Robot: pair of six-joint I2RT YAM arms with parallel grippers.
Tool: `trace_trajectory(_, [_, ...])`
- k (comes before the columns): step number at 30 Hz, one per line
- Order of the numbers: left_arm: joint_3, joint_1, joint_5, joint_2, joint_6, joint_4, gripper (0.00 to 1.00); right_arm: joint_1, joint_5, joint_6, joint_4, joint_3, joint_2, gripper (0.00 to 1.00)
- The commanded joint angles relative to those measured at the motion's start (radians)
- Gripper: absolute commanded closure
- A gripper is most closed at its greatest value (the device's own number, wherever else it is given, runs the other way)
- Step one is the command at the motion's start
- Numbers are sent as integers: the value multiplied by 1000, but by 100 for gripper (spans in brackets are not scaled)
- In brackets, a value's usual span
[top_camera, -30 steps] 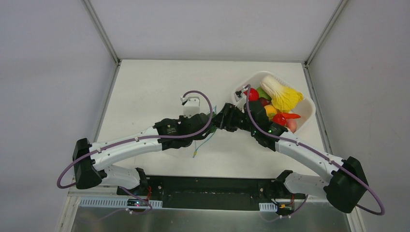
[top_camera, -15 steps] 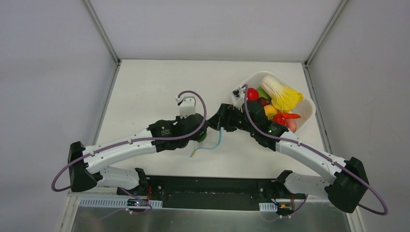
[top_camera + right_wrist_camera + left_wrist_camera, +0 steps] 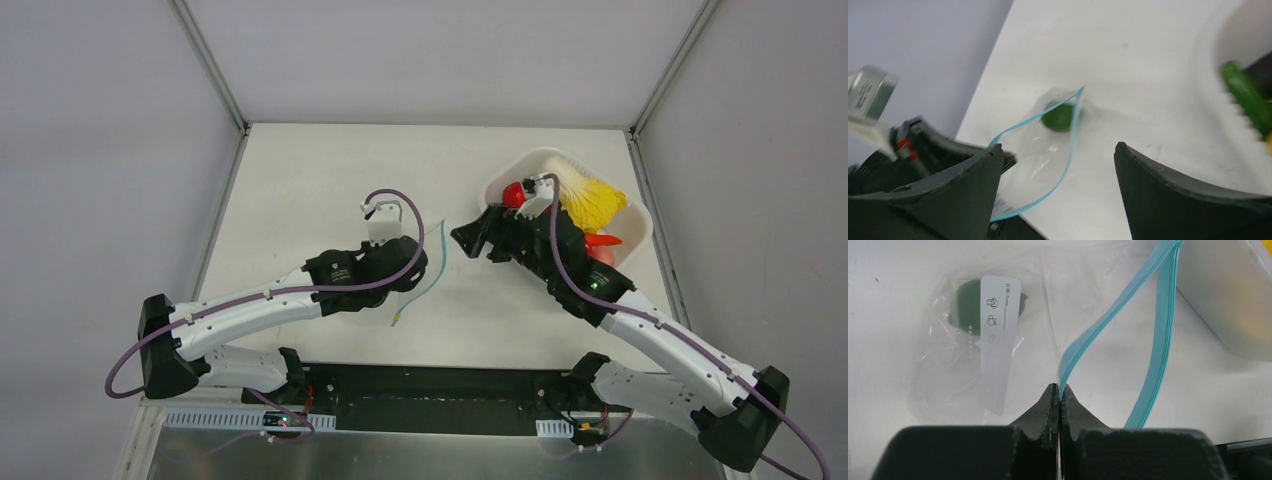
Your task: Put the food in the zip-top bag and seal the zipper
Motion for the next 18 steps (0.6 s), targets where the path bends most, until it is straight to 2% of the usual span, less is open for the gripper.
trace_trajectory(1, [-7,13,-21,-29,-7,6,100,-58,373,-110,-167,86,-27,16])
trace_trajectory(5, [-19,15,-22,-36,-7,15,100,-208,445,-76,-363,151,-8,16])
trace_trajectory(11, [-33,19,-13,-45,0,32,100,-418,598,-47,-548,134,-34,5])
trace_trajectory(14, [-42,21,-8,-50,9,49,100,-557,499,-67,-561,97,-22,2])
trace_trajectory(18, [-45,25,7,-48,21,57,100,-625,405,-60,-555,99,19,1])
